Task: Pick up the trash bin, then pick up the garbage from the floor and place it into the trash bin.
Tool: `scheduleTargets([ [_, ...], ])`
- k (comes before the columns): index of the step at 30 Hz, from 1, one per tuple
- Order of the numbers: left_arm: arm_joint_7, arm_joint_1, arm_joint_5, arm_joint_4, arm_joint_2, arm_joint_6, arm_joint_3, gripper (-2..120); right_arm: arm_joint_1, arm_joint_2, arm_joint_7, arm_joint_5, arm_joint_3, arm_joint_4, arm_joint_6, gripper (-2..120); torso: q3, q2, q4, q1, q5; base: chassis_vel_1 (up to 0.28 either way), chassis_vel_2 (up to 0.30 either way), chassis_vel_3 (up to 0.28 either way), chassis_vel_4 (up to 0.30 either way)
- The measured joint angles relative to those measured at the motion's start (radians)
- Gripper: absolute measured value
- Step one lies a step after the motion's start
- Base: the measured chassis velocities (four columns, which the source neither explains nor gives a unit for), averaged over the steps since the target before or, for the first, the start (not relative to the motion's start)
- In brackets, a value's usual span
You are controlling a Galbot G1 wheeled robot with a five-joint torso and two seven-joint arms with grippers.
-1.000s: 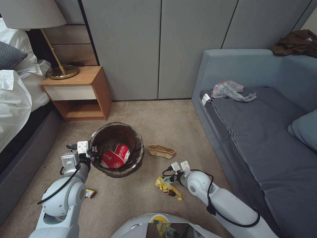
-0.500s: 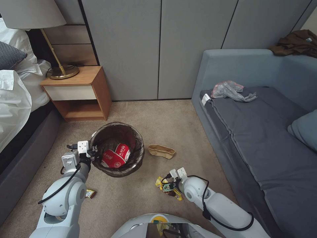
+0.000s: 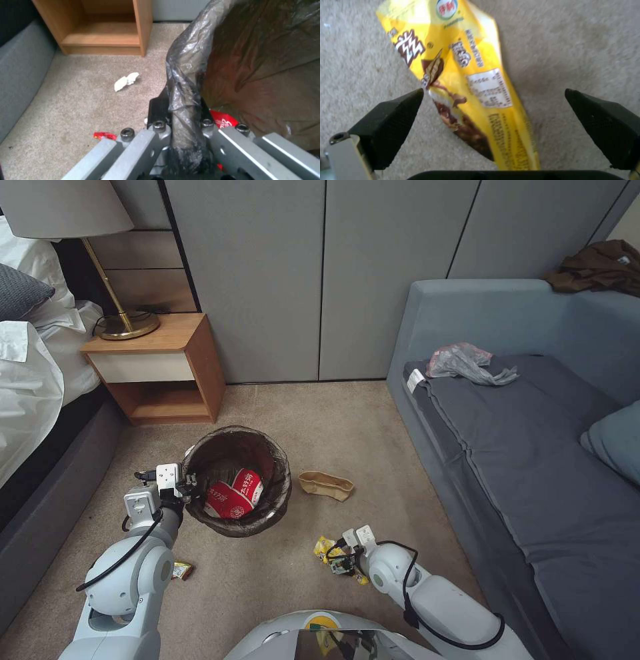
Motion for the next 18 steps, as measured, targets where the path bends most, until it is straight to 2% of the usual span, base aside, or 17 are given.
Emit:
scheduleTargets([
  [18,0.002,-0.001,0.000,0.003,0.001,-0.002,-0.004,0,0.046,0.052,-0.008,-0.031,-0.045,-0.083,0.002,100,0.000,0.000,0.0000,0.000,-0.0001,0.000,0.000,0.000,0.000],
])
